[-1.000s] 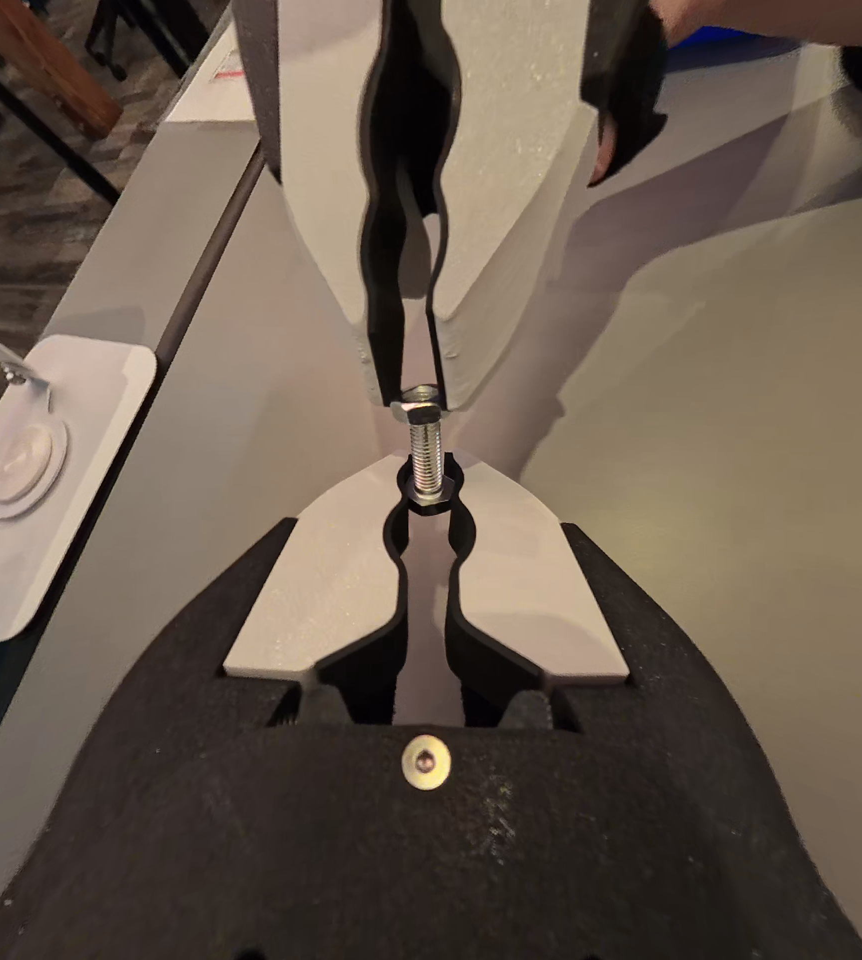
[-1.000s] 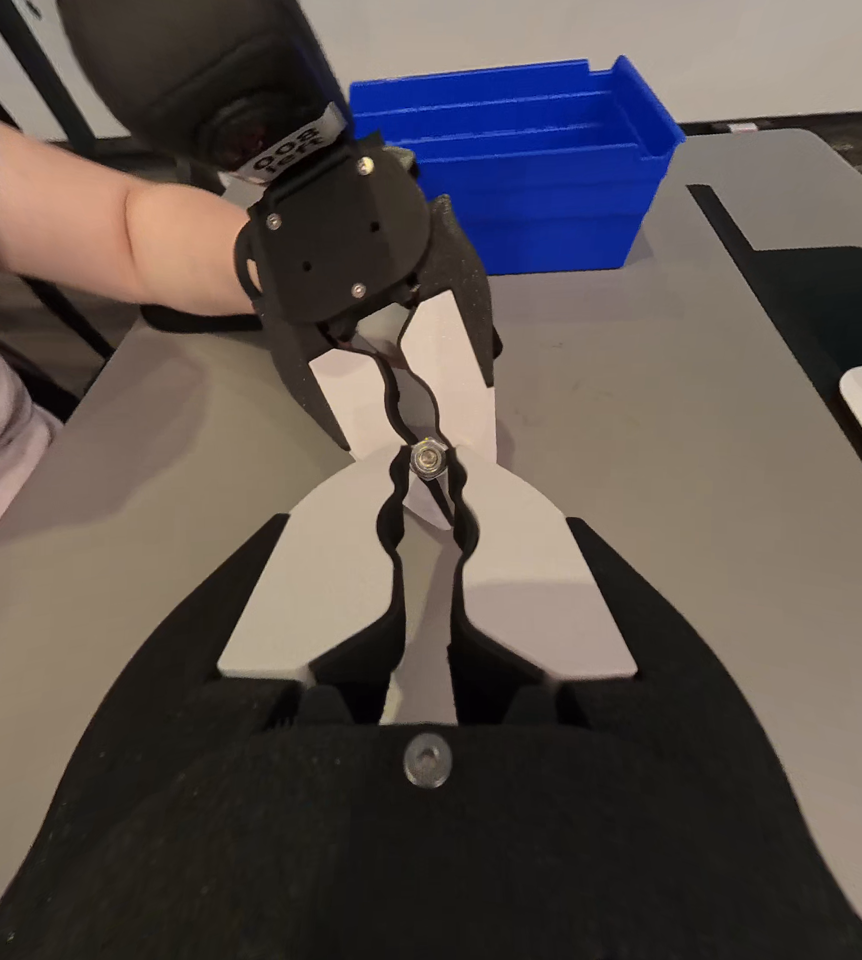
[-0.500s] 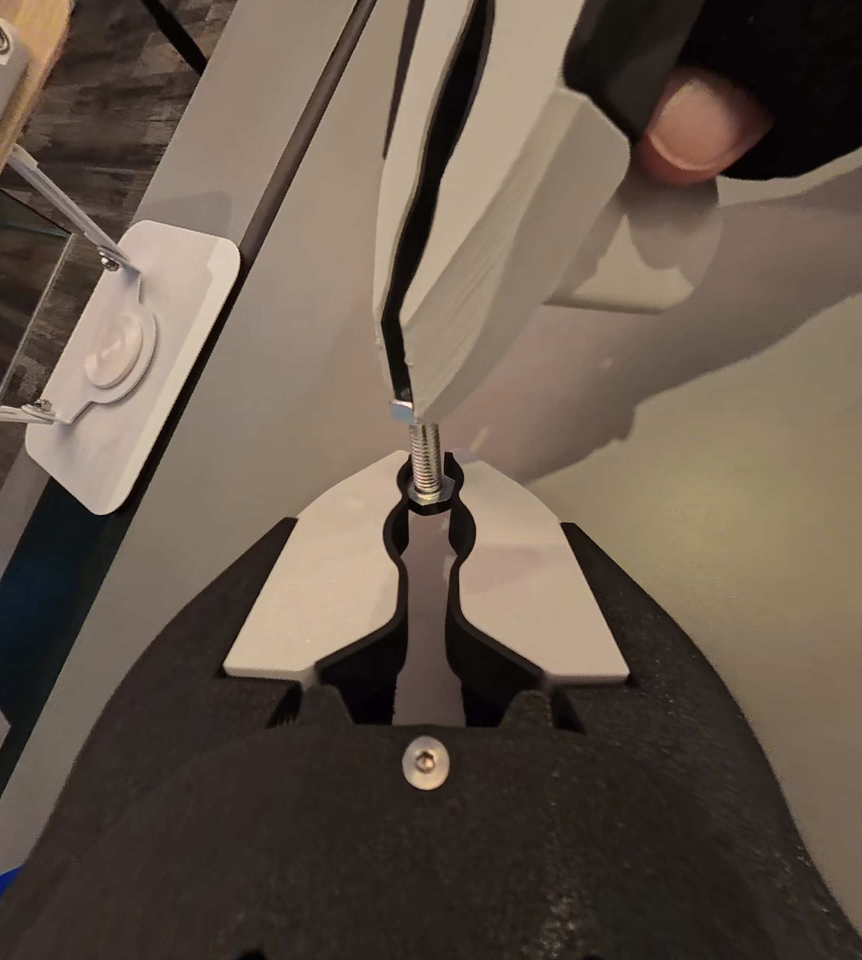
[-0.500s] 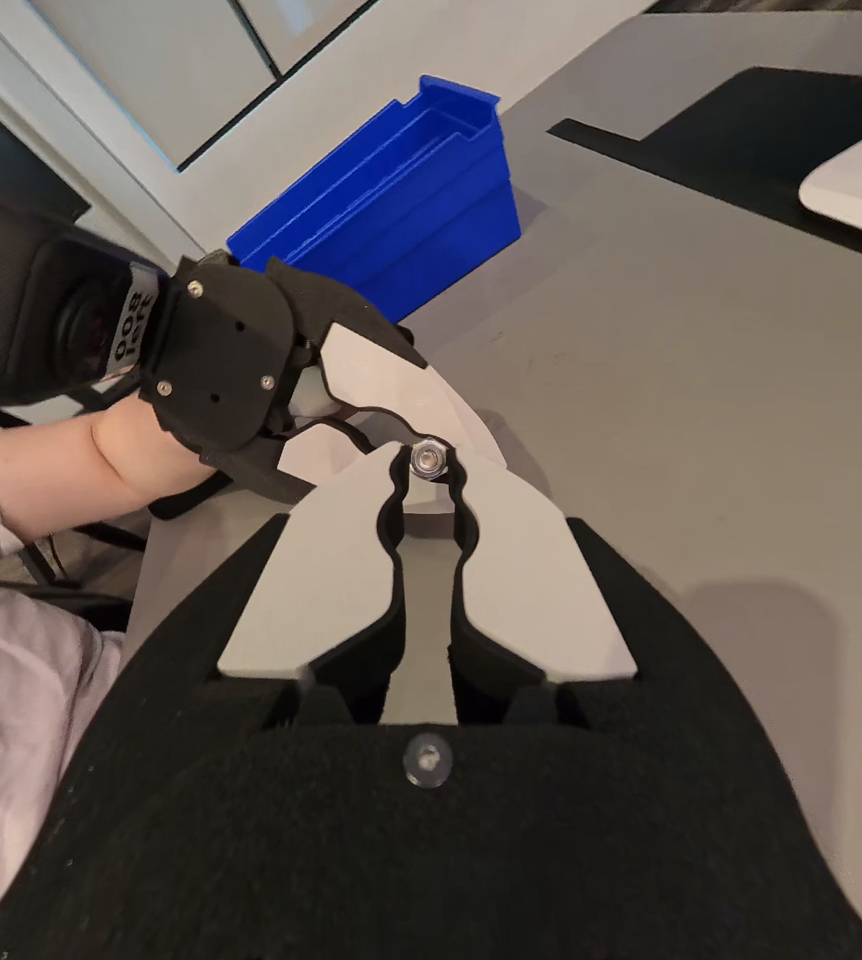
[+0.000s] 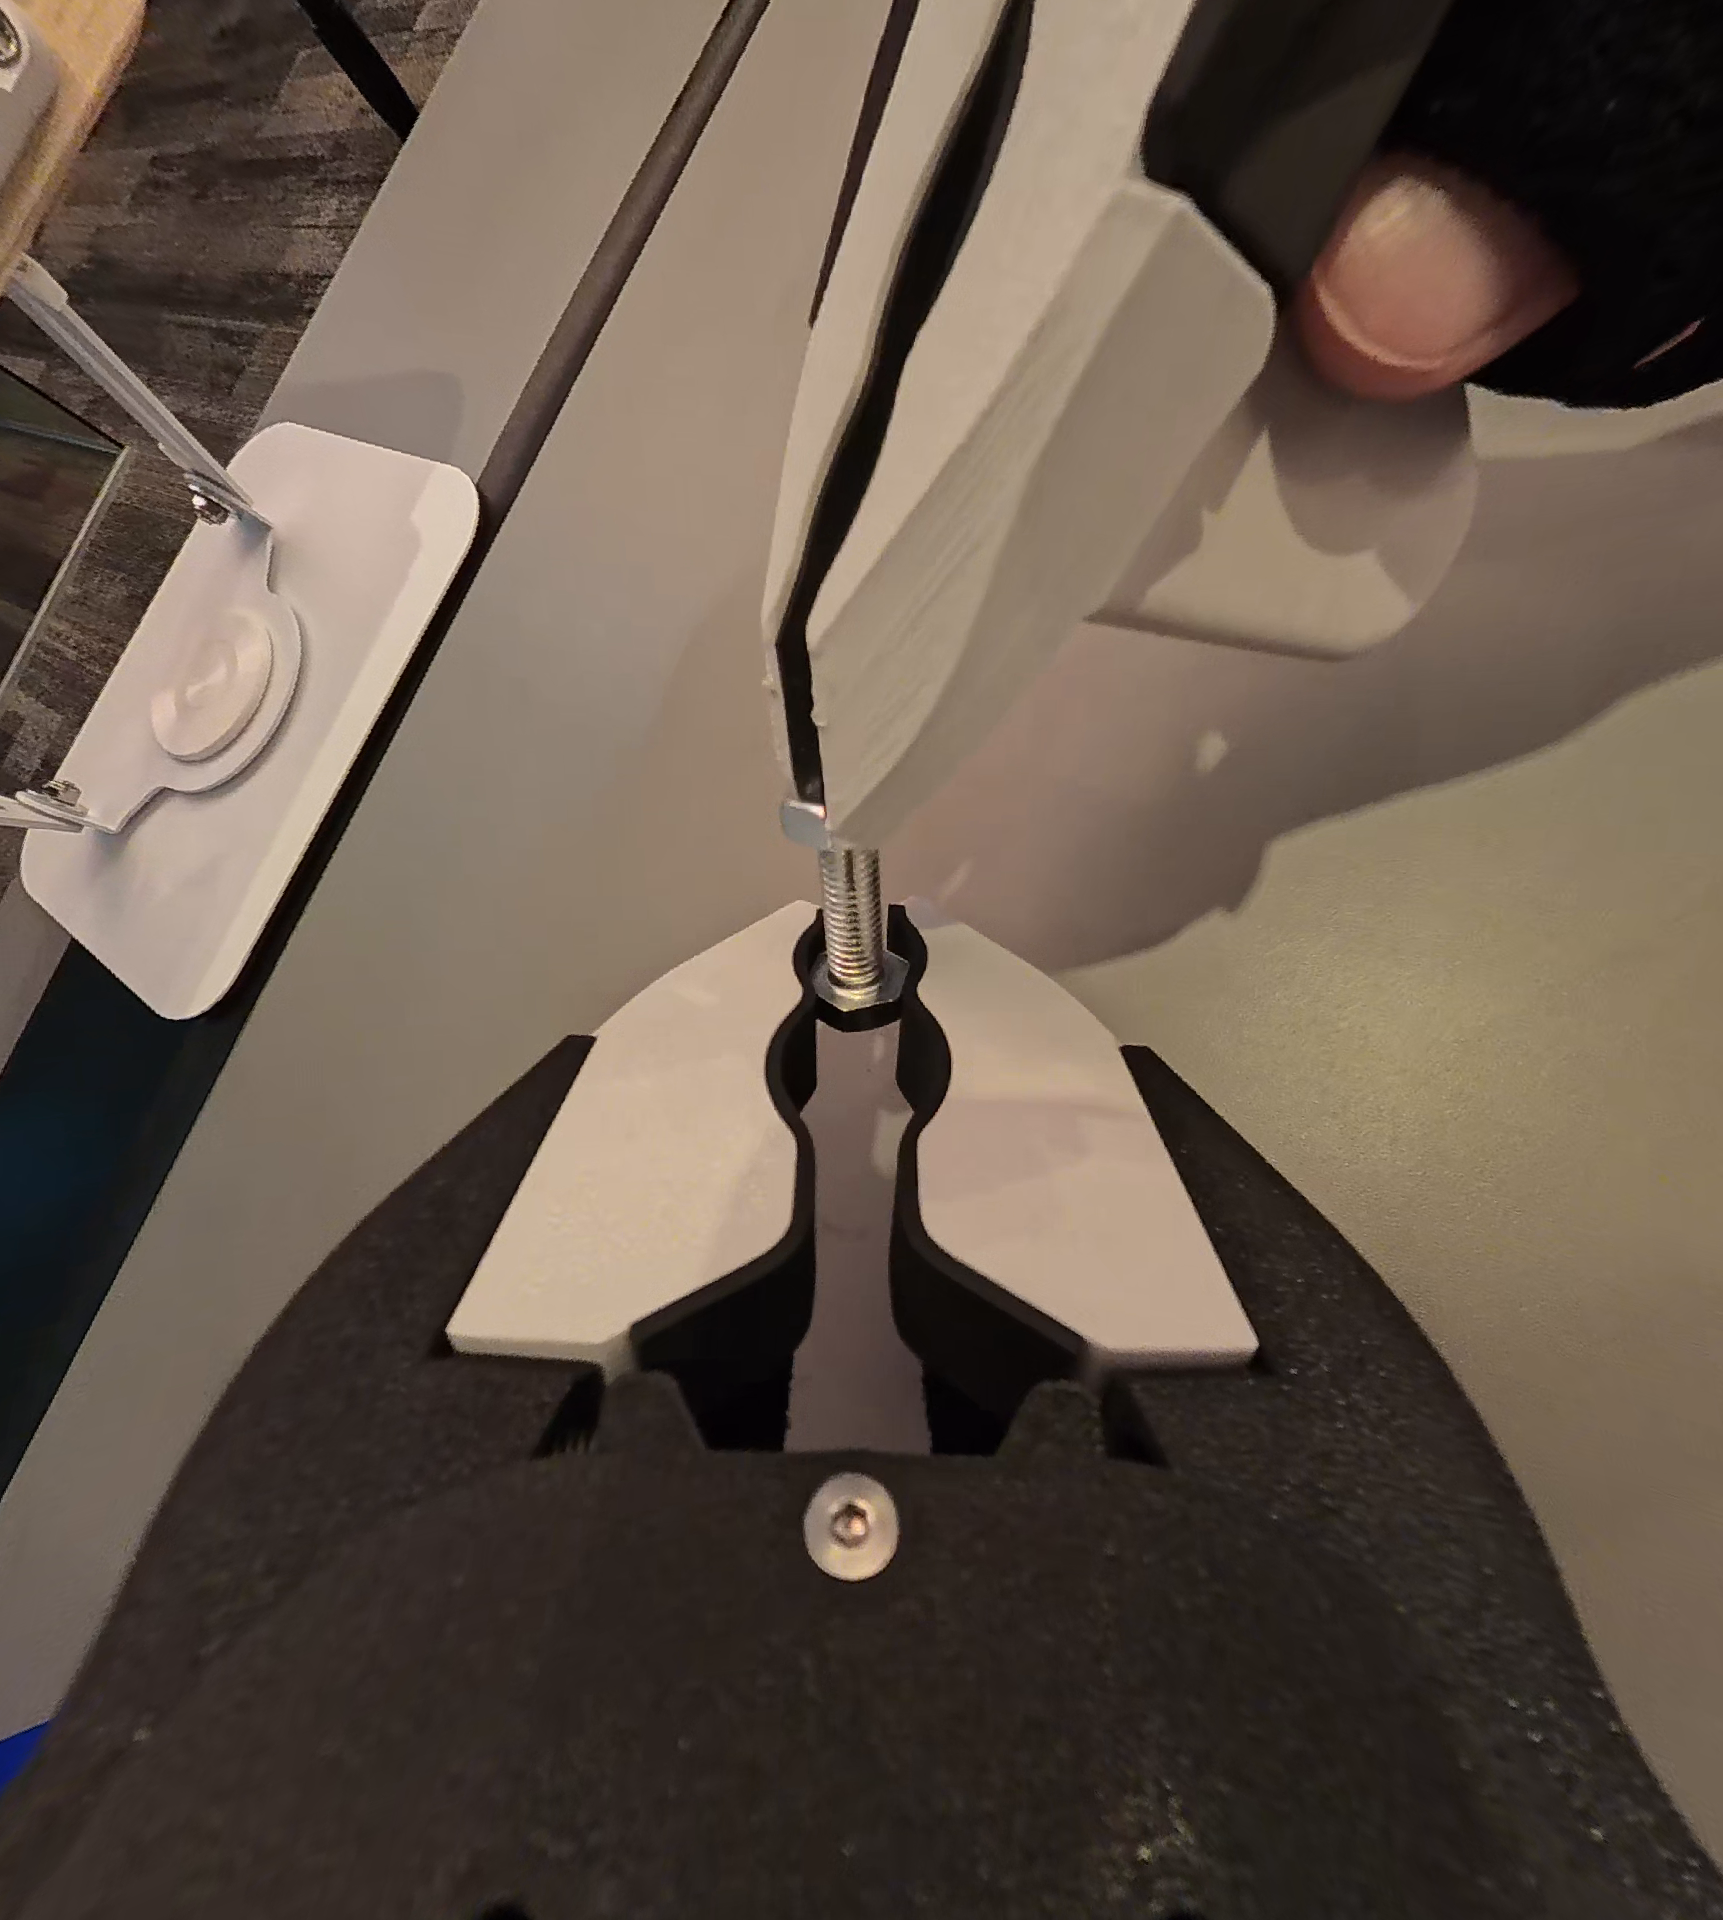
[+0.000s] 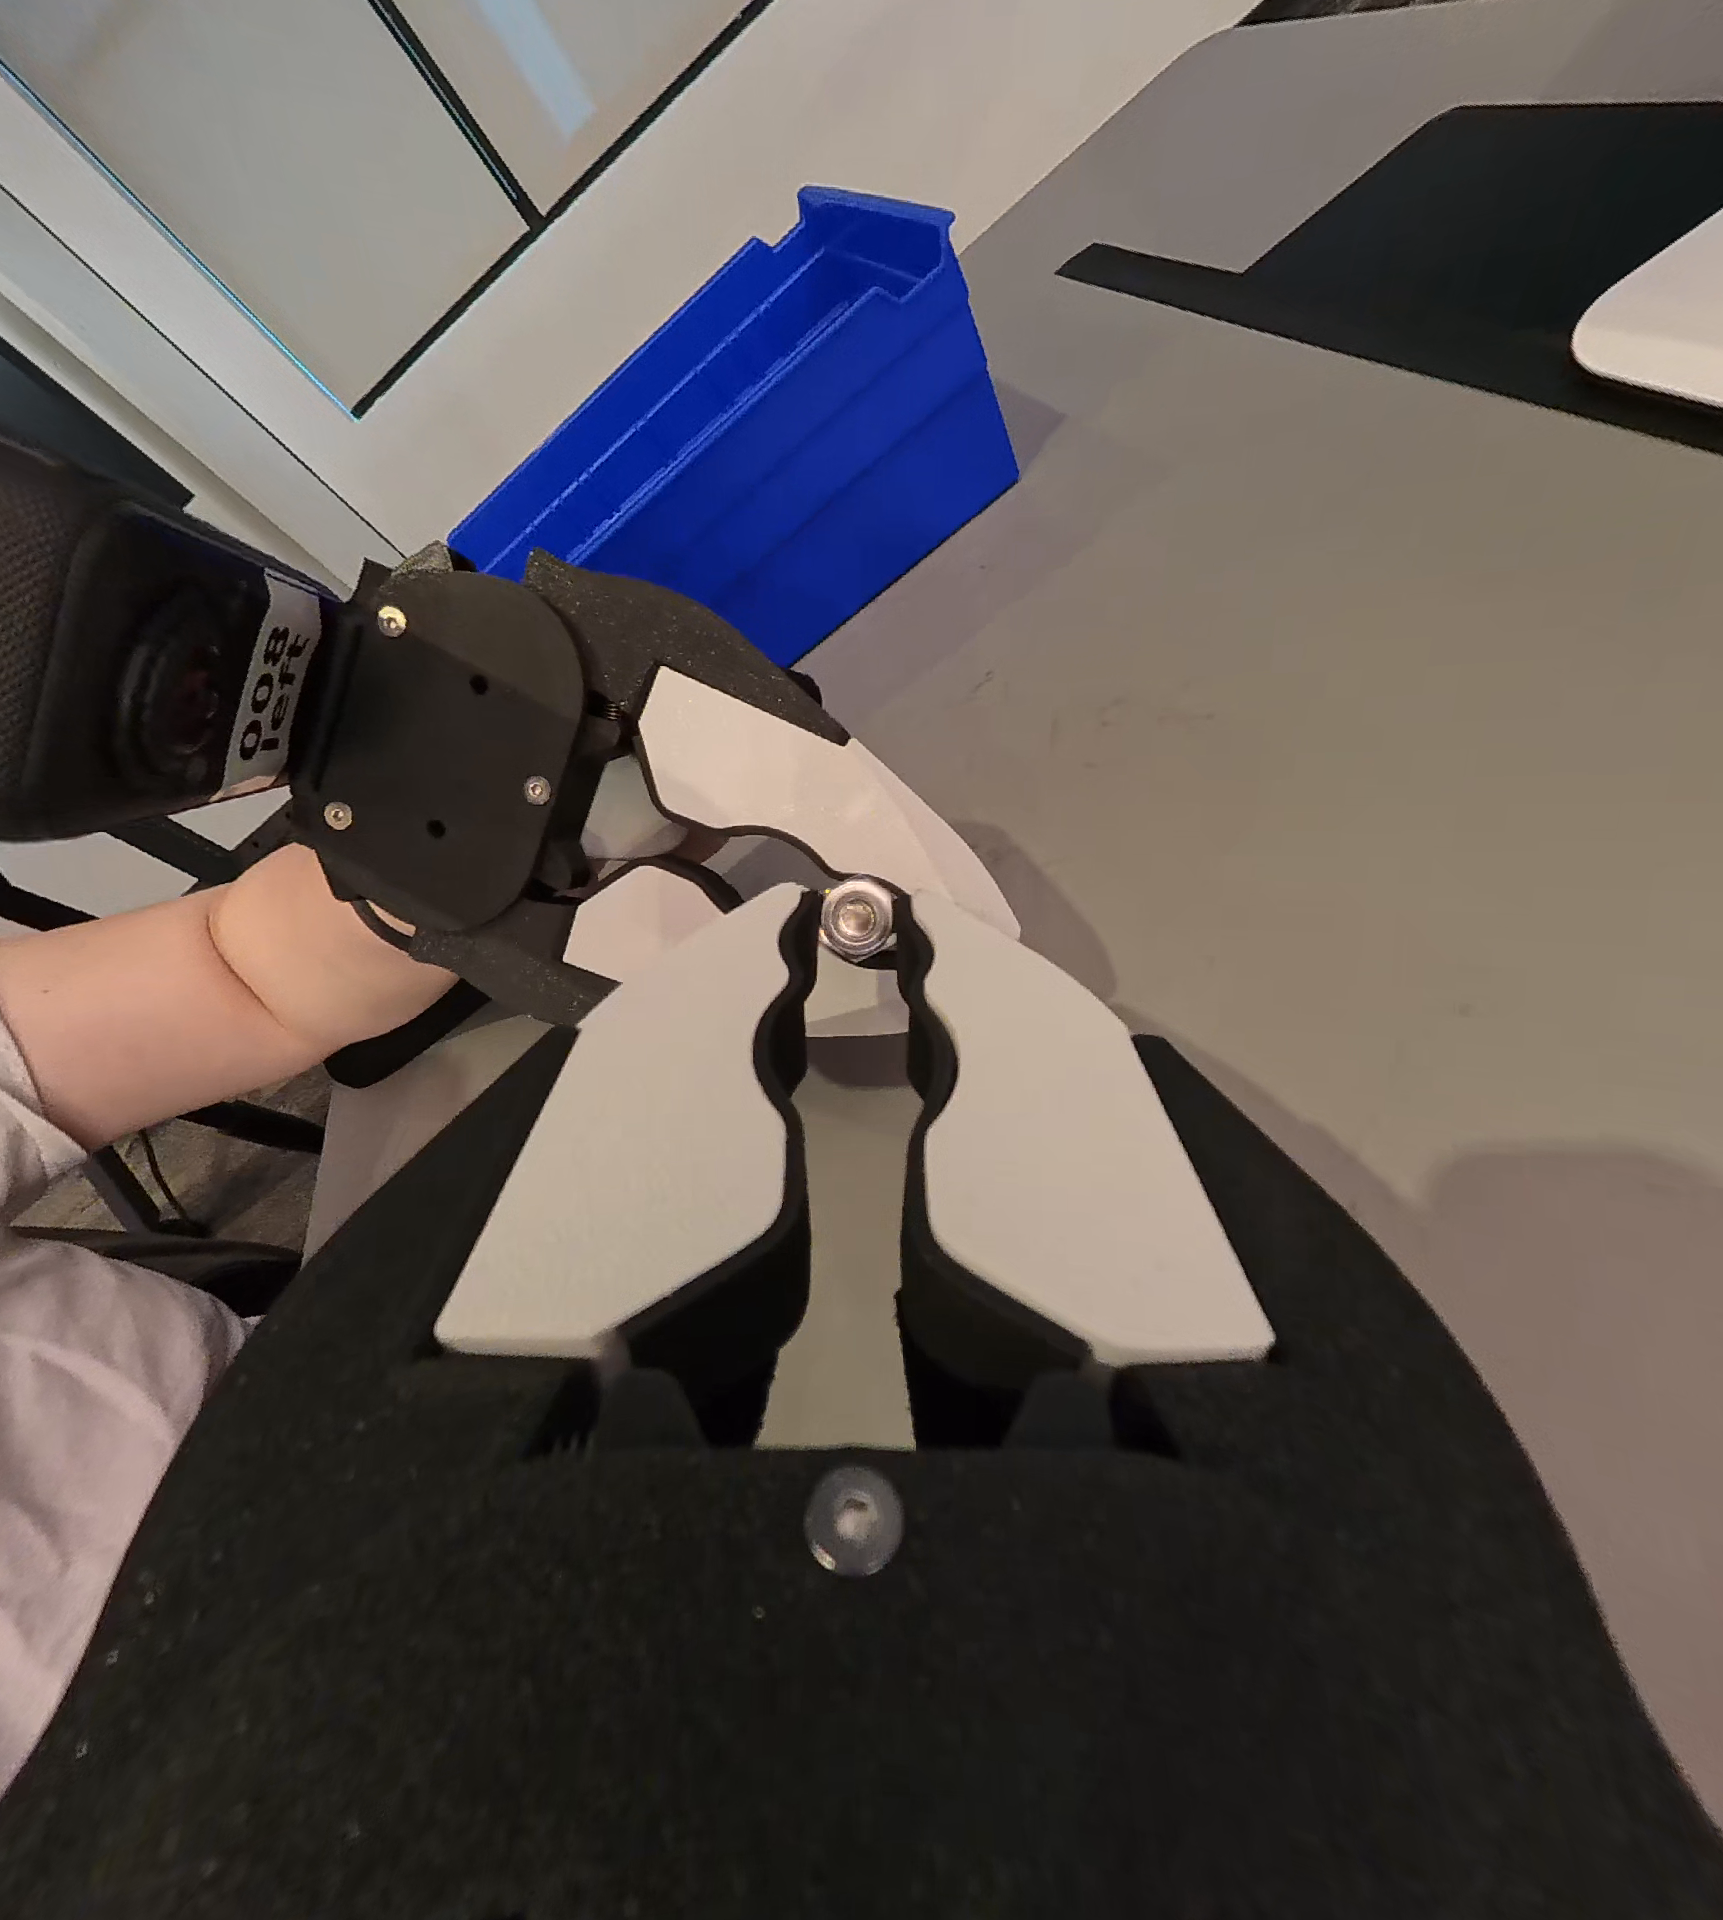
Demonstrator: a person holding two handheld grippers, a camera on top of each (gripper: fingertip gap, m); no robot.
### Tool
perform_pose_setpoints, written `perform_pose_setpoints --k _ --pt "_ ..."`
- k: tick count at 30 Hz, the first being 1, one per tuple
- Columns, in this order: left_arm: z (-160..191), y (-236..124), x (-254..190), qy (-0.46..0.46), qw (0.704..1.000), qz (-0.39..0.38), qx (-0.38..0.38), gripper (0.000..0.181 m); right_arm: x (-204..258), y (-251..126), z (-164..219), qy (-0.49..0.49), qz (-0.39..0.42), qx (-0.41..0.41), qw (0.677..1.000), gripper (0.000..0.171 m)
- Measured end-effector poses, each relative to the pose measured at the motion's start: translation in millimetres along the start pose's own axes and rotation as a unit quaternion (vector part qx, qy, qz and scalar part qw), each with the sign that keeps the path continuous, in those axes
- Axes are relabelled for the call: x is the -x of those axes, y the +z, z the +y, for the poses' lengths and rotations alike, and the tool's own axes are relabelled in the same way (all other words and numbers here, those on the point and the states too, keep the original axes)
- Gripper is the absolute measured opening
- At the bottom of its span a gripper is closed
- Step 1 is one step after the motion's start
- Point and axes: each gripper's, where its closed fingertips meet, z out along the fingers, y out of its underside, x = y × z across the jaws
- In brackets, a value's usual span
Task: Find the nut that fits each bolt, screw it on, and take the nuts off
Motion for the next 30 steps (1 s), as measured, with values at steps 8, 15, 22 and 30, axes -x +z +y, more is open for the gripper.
perform_pose_setpoints --k 8,15,22,30 --pt "-2.3 -0.9 -0.1 -0.003 1.0 0.001 -0.007 0.01 1.3 -0.9 -1.3 -0.027 0.005 0.005 1.0 0.014" --pt "-5.0 -2.0 0.0 -0.002 1.0 0.0 -0.015 0.01 2.0 -1.1 -1.3 -0.046 0.015 0.012 0.999 0.014" --pt "-6.6 -2.7 0.5 -0.002 1.0 -0.002 -0.021 0.01 2.6 -0.7 -1.2 -0.051 0.014 0.012 0.999 0.014" --pt "-7.7 -3.2 -0.4 -0.001 1.0 0.0 -0.024 0.01 3.5 0.9 0.8 -0.056 0.01 0.017 0.998 0.014"
